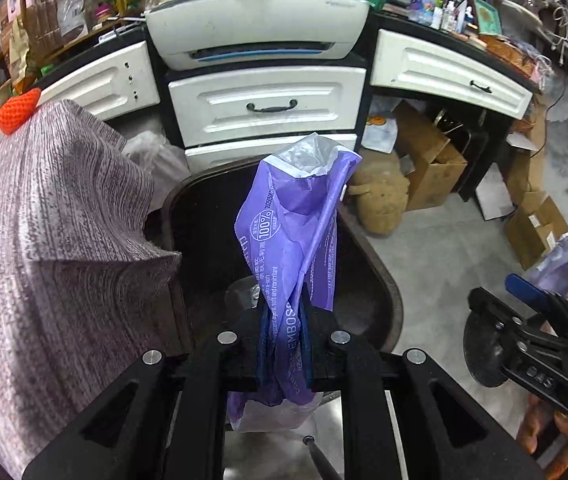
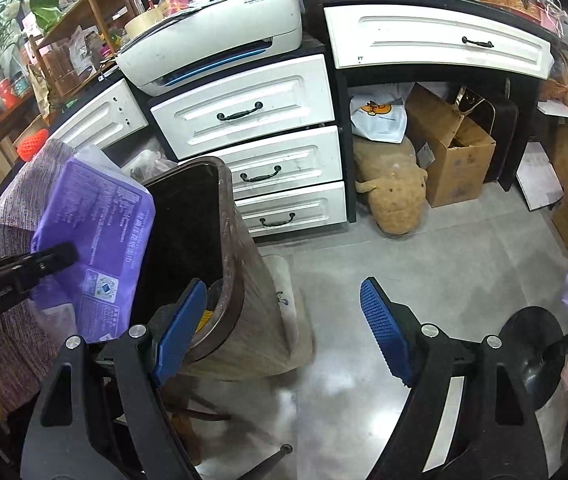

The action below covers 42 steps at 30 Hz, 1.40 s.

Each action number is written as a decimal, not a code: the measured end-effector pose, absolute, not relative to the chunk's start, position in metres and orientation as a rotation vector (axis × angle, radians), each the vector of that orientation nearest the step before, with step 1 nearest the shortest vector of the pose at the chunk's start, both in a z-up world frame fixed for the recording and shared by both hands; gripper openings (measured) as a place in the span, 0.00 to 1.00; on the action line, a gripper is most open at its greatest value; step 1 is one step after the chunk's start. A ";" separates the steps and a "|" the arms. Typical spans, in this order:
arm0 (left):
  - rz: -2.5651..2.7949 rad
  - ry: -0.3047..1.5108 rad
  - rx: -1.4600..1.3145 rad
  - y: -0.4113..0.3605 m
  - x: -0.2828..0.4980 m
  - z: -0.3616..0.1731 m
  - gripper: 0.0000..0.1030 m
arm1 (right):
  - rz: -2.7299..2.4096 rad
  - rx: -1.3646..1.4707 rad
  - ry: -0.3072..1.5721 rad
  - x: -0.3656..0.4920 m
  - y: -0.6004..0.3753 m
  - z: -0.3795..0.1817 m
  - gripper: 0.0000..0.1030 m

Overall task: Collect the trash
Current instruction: 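Drop the purple package into the bin by opening the left gripper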

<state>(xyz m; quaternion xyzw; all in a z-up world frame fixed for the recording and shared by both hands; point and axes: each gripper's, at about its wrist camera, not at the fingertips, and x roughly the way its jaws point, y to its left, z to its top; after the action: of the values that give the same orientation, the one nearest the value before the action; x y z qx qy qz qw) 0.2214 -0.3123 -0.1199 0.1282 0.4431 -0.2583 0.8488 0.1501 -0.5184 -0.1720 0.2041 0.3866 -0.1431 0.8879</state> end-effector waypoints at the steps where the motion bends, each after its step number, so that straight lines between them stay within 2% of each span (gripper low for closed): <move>1: -0.537 0.940 0.268 -0.313 0.224 -0.122 0.18 | -0.294 0.428 0.804 0.150 -0.518 -0.172 0.76; 2: -0.530 0.949 0.267 -0.313 0.226 -0.124 0.21 | -0.293 0.428 0.804 0.150 -0.518 -0.172 0.76; 3: -0.525 0.954 0.267 -0.315 0.227 -0.125 0.29 | -0.294 0.428 0.802 0.150 -0.518 -0.172 0.76; 4: -0.518 0.958 0.271 -0.316 0.227 -0.126 0.41 | -0.293 0.428 0.801 0.151 -0.517 -0.171 0.76; 5: -0.508 0.961 0.279 -0.317 0.228 -0.127 0.48 | -0.292 0.431 0.799 0.150 -0.517 -0.171 0.76; 7: -0.499 0.955 0.286 -0.318 0.227 -0.127 0.69 | -0.294 0.432 0.798 0.150 -0.518 -0.171 0.76; 12: -0.532 0.937 0.254 -0.316 0.217 -0.118 0.80 | -0.301 0.447 0.806 0.150 -0.522 -0.172 0.76; 16: -0.561 0.917 0.253 -0.316 0.208 -0.110 0.82 | -0.315 0.453 0.795 0.147 -0.524 -0.171 0.81; 21: -0.615 0.884 0.218 -0.308 0.190 -0.087 0.83 | -0.310 0.447 0.796 0.147 -0.521 -0.167 0.82; 25: -0.659 0.829 0.174 -0.295 0.175 -0.061 0.88 | -0.300 0.437 0.789 0.148 -0.517 -0.161 0.82; 34: -0.659 0.703 0.117 -0.244 0.151 -0.014 0.92 | -0.217 0.398 0.758 0.156 -0.489 -0.134 0.83; 42: -0.570 0.662 0.116 -0.187 0.149 -0.005 0.92 | -0.104 0.364 0.728 0.163 -0.450 -0.106 0.83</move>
<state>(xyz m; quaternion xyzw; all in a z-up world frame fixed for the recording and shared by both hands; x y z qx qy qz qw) 0.1485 -0.1873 -0.0052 0.0562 0.3206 -0.2758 0.9044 0.1626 -0.4496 -0.1065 0.1771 0.3537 -0.0503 0.9171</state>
